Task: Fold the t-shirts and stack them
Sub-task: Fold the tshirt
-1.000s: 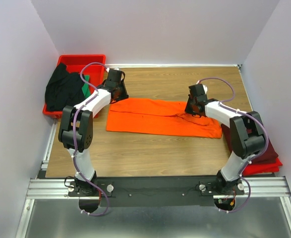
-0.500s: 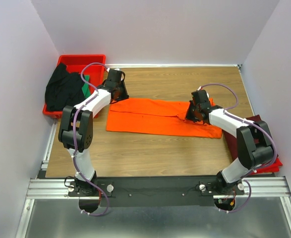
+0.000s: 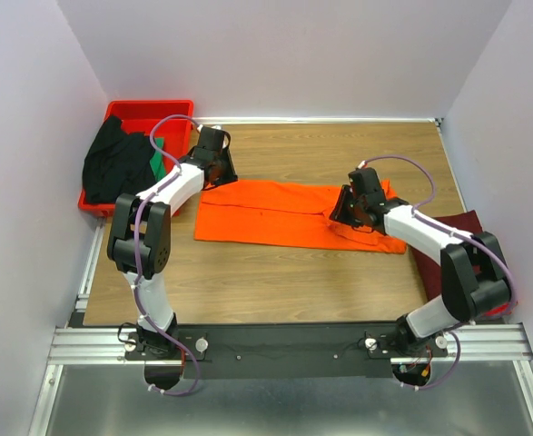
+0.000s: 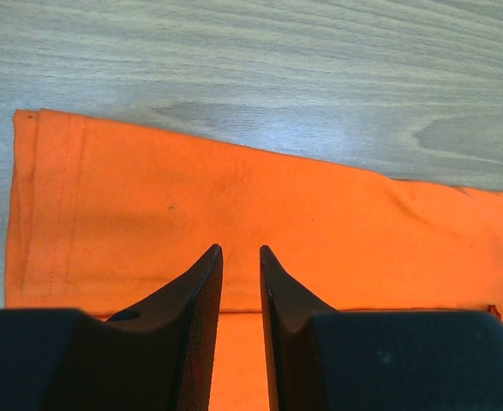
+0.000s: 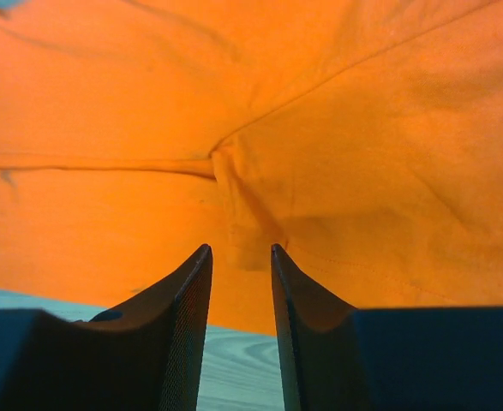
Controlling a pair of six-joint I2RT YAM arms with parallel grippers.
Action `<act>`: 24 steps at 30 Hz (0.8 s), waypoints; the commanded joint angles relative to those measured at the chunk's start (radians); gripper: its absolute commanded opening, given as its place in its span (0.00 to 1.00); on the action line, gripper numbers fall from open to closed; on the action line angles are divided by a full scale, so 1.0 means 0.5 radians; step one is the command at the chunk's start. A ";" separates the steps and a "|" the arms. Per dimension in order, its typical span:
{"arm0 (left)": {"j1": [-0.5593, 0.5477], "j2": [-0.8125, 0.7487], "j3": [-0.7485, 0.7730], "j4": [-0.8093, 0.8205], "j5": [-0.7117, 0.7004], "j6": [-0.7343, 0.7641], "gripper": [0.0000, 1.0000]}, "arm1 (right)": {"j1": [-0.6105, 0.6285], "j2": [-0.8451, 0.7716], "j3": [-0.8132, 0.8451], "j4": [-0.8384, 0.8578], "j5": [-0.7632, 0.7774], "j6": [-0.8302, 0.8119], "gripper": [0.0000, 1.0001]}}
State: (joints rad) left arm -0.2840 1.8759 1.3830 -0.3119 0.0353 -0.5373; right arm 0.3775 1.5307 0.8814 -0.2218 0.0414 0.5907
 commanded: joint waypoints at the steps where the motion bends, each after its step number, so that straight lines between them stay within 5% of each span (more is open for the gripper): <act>1: -0.012 -0.024 -0.026 0.022 0.031 0.038 0.31 | 0.012 -0.147 -0.008 -0.038 0.153 0.012 0.43; 14: -0.039 -0.015 -0.048 0.013 0.003 0.004 0.32 | -0.034 0.089 0.124 -0.176 0.573 0.128 0.39; 24: -0.122 -0.049 -0.360 0.028 -0.190 -0.281 0.32 | -0.249 0.393 0.228 -0.173 0.503 0.156 0.38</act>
State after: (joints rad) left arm -0.3428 1.8751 1.2804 -0.3038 0.0044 -0.6098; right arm 0.2779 1.6806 0.9497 -0.2893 0.2638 0.6540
